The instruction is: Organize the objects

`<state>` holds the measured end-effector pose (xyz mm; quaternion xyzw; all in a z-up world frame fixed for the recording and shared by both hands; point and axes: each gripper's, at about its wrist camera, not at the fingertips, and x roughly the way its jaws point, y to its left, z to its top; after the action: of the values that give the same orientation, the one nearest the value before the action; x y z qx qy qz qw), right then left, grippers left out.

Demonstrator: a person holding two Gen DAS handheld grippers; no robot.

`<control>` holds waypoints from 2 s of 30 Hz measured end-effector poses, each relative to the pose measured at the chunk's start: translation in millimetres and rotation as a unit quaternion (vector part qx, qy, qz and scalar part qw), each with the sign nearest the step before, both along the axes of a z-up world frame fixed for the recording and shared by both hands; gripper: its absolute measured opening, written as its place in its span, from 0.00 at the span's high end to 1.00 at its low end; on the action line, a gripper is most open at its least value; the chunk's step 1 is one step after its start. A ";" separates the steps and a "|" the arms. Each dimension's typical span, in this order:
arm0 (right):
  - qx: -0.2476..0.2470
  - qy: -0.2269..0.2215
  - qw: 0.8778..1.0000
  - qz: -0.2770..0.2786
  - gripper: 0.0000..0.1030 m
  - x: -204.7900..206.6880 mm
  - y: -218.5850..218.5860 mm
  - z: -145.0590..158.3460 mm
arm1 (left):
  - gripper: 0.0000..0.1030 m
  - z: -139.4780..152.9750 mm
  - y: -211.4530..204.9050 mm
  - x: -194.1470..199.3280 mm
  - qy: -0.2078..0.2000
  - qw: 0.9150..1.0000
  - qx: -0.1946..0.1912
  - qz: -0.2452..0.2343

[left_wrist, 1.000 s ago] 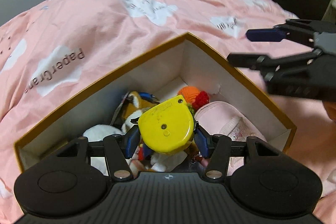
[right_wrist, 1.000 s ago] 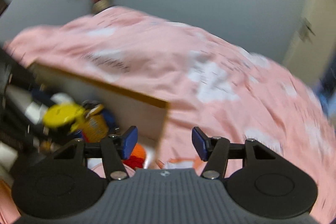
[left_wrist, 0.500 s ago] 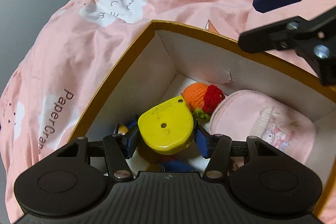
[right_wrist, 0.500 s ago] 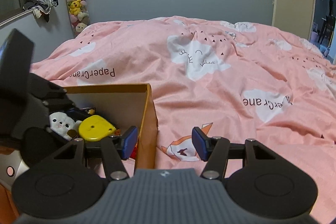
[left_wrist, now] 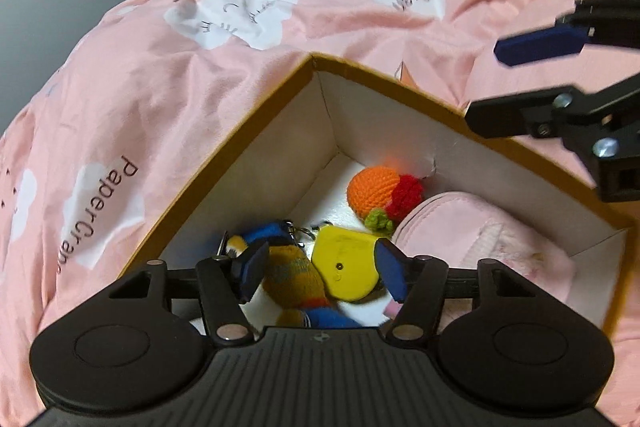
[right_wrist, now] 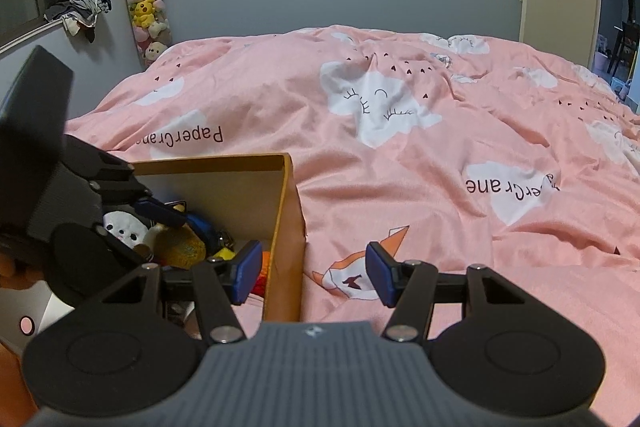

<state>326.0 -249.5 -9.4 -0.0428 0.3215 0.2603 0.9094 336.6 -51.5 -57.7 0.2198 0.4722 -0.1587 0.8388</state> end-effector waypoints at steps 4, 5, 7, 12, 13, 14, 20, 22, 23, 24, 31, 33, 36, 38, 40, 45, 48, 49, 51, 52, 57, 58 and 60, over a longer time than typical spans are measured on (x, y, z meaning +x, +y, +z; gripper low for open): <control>0.007 -0.002 1.000 -0.005 0.42 -6.8 -1.7 9.4 | 0.33 24.0 14.0 -12.2 -0.018 0.998 -0.037 0.037; 0.010 -0.003 1.000 -0.004 0.42 -9.7 -2.2 13.2 | 0.33 32.3 18.5 -17.9 -0.025 0.997 -0.053 0.047; 0.016 -0.004 1.000 -0.004 0.42 -17.2 -3.6 21.1 | 0.33 47.4 27.4 -28.6 -0.037 0.994 -0.082 0.065; 0.038 -0.014 0.999 0.004 0.37 -45.2 -5.3 48.1 | 0.33 85.8 48.7 -65.4 -0.078 0.978 -0.148 0.122; 0.044 -0.015 0.999 0.004 0.37 -51.2 -5.5 53.4 | 0.33 92.3 51.7 -74.1 -0.087 0.975 -0.156 0.132; 0.050 -0.016 0.999 0.004 0.36 -58.0 -5.8 59.0 | 0.33 98.9 53.9 -84.8 -0.098 0.972 -0.161 0.139; 0.111 -0.017 0.994 0.010 0.24 -104.1 -7.2 90.2 | 0.26 128.9 60.9 -143.9 -0.174 0.953 -0.169 0.179; 0.123 -0.028 0.992 0.015 0.14 -121.6 -5.5 100.3 | 0.21 137.0 61.6 -162.5 -0.201 0.946 -0.165 0.194; 0.126 -0.034 0.991 0.017 0.09 -130.5 -3.9 104.6 | 0.20 140.9 61.5 -172.7 -0.216 0.943 -0.159 0.200; 0.128 -0.038 0.991 0.020 0.08 -139.4 -2.3 108.3 | 0.18 144.1 61.3 -181.5 -0.227 0.940 -0.151 0.206; 0.114 -0.035 0.993 0.011 0.03 -182.9 8.8 108.7 | 0.18 138.9 66.8 -226.4 -0.225 0.930 -0.149 0.248; 0.095 -0.037 0.995 0.004 0.03 -193.3 12.5 102.2 | 0.18 128.6 70.3 -234.0 -0.212 0.927 -0.170 0.260; 0.079 -0.044 0.996 0.005 0.02 -206.0 14.7 92.5 | 0.17 113.6 75.3 -245.6 -0.195 0.912 -0.200 0.300; 0.067 -0.057 0.996 -0.004 0.01 -211.3 15.1 86.1 | 0.17 104.2 75.9 -249.3 -0.194 0.905 -0.200 0.320; 0.050 -0.067 0.996 -0.011 0.01 -215.0 16.2 79.8 | 0.17 96.2 72.6 -249.3 -0.192 0.907 -0.187 0.325; 0.024 -0.076 0.997 -0.008 0.01 -214.6 18.6 64.2 | 0.17 79.7 69.8 -248.0 -0.174 0.907 -0.182 0.338; 0.012 -0.072 0.997 -0.006 0.01 -211.2 21.9 51.9 | 0.17 68.8 68.5 -246.4 -0.163 0.908 -0.176 0.344; 0.009 -0.070 0.997 -0.004 0.01 -210.5 23.2 47.5 | 0.17 65.5 68.1 -245.9 -0.159 0.909 -0.173 0.345; 0.003 -0.066 0.998 0.001 0.01 -208.6 26.6 39.1 | 0.17 59.2 67.6 -244.3 -0.153 0.909 -0.169 0.350; 0.000 -0.065 0.998 0.003 0.01 -207.7 28.5 35.0 | 0.17 56.2 67.8 -243.2 -0.151 0.909 -0.168 0.352; -0.014 -0.060 0.998 0.005 0.01 -199.7 34.8 21.9 | 0.18 43.4 68.8 -236.0 -0.132 0.911 -0.161 0.356; -0.012 -0.056 0.998 0.004 0.01 -197.6 34.6 20.3 | 0.18 42.3 68.8 -235.6 -0.130 0.911 -0.161 0.355; -0.008 -0.048 0.999 0.002 0.01 -194.0 34.0 18.1 | 0.17 40.4 69.5 -234.6 -0.128 0.912 -0.161 0.355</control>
<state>132.0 -215.4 8.7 -0.0627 0.2798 0.2570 0.9229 102.1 18.0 -17.2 -0.0819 0.3760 0.1050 0.9170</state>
